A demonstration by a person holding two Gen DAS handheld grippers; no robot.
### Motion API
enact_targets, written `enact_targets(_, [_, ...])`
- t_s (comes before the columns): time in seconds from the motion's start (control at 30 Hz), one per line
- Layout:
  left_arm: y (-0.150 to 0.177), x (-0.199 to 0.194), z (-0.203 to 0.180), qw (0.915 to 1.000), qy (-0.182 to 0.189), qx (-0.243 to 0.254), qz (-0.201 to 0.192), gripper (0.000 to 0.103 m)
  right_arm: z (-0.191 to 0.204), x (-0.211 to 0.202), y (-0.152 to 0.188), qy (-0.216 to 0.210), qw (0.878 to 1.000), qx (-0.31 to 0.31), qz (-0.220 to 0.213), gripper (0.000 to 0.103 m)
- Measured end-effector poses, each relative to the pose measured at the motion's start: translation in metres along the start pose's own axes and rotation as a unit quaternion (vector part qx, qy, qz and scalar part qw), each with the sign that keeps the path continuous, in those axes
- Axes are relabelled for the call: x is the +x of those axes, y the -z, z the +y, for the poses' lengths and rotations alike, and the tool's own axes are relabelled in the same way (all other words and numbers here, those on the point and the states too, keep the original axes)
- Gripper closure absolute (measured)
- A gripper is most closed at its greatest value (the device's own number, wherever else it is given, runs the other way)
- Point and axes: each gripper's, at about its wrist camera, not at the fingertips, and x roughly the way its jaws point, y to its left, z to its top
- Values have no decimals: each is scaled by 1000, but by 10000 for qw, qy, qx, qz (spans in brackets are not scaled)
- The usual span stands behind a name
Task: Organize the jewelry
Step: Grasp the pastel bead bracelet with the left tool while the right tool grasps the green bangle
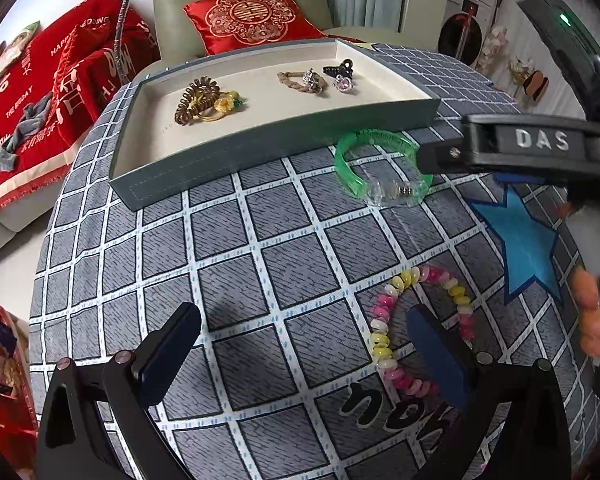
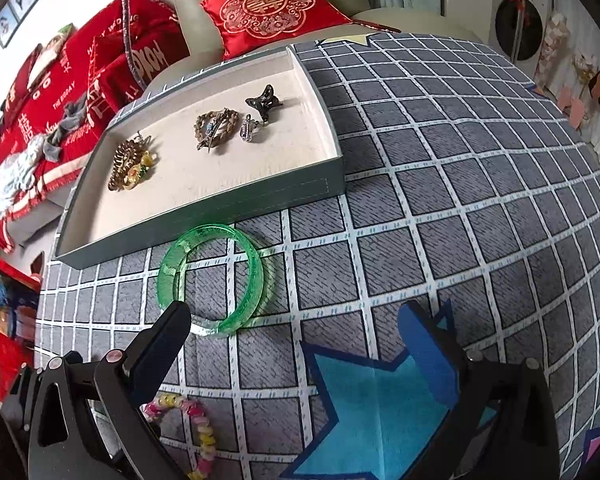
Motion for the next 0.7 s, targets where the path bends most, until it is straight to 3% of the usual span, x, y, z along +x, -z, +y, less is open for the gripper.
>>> enact_targets(0.17, [-1,4,-6,10000,-32,94,1,0,13,5,-7,129,9995,-285,-47,3])
enact_targets(0.3, [-1,5,-11,9999,24,150,-2,0,23,15,-11,198,9984,-519,49,20])
enact_targets(0.57, [0,1,-25,9991,170,383,-74,17,39,21,-8,621,9926,-1040,-11,30])
enact_targets(0.7, [0,-2,-31,9983,283,496,-66,31,41,19,-7,573,9925,-1078,1,46])
